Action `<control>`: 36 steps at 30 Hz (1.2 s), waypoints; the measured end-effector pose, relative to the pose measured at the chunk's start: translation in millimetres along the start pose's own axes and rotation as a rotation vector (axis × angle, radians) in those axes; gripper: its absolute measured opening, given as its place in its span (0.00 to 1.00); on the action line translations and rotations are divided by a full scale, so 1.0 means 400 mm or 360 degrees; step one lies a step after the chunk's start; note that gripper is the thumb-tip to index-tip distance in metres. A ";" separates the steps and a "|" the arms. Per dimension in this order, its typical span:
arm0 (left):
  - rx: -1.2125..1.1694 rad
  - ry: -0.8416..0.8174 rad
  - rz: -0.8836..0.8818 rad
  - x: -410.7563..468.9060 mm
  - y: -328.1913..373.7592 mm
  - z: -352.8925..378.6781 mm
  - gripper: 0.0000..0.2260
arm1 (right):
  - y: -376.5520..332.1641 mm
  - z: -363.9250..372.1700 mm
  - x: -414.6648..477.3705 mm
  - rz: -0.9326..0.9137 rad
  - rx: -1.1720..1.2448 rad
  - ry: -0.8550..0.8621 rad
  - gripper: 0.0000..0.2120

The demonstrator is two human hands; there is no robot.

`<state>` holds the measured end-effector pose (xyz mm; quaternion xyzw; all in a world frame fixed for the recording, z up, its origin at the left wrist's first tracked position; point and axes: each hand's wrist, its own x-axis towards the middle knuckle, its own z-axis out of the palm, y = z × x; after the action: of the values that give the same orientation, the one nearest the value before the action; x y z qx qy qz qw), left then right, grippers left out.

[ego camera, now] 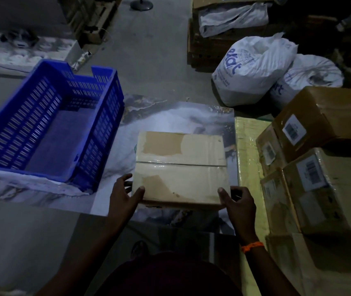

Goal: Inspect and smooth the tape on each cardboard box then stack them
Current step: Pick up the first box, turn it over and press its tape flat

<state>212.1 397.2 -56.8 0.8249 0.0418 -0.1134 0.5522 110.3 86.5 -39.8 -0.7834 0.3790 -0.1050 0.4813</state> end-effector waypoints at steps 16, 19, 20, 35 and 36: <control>0.1601 -0.0389 0.0824 0.158 0.093 0.180 0.32 | -0.095 0.251 0.155 -0.0909 -0.1281 -0.0494 0.37; 0.1619 -0.0419 0.0798 0.157 0.102 0.183 0.33 | -0.100 0.254 0.155 -0.0906 -0.1265 -0.0500 0.35; 0.1632 -0.0429 0.0792 0.156 0.107 0.182 0.34 | -0.105 0.250 0.150 -0.0899 -0.1261 -0.0507 0.36; 0.1635 -0.0385 0.1072 0.019 0.001 0.117 0.28 | 0.027 0.157 -0.014 -0.1215 -0.1213 -0.0407 0.29; 0.1633 -0.0388 0.1077 0.021 0.001 0.118 0.28 | 0.023 0.157 -0.013 -0.1210 -0.1207 -0.0414 0.29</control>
<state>213.6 353.2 -75.6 0.9336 -0.3449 -0.0312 0.0920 135.5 130.1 -78.9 -0.9900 0.0182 -0.0297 0.1364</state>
